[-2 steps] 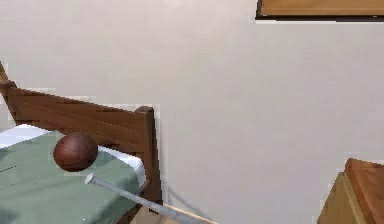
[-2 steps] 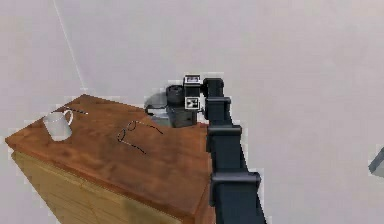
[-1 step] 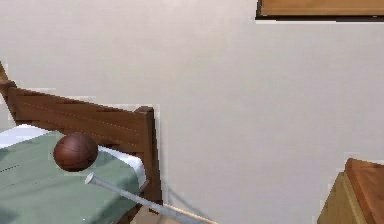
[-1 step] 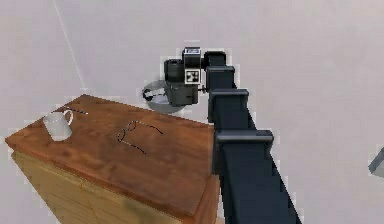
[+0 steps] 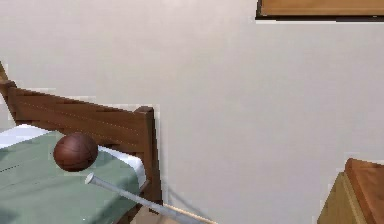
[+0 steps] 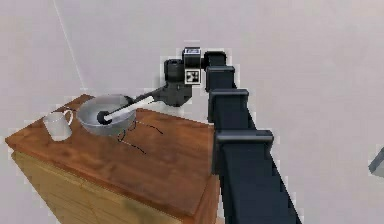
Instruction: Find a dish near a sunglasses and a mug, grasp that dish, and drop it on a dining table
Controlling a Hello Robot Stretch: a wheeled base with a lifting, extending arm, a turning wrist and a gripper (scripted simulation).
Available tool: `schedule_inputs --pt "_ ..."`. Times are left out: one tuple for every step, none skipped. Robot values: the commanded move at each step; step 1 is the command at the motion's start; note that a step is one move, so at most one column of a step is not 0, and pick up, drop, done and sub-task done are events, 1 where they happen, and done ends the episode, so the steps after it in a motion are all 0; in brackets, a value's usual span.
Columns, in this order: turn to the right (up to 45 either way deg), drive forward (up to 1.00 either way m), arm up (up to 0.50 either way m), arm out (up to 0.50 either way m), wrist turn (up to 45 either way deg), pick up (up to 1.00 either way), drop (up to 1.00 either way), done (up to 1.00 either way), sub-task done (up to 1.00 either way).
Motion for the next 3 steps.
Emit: schedule_inputs --pt "0.0 0.00 0.00 0.00 -45.0 0.00 0.00 0.00 0.00" --pt "0.0 0.00 0.00 0.00 -21.0 0.00 0.00 0.00 0.00" --pt "0.0 0.00 0.00 -0.28 0.0 0.00 0.00 0.00 0.00"
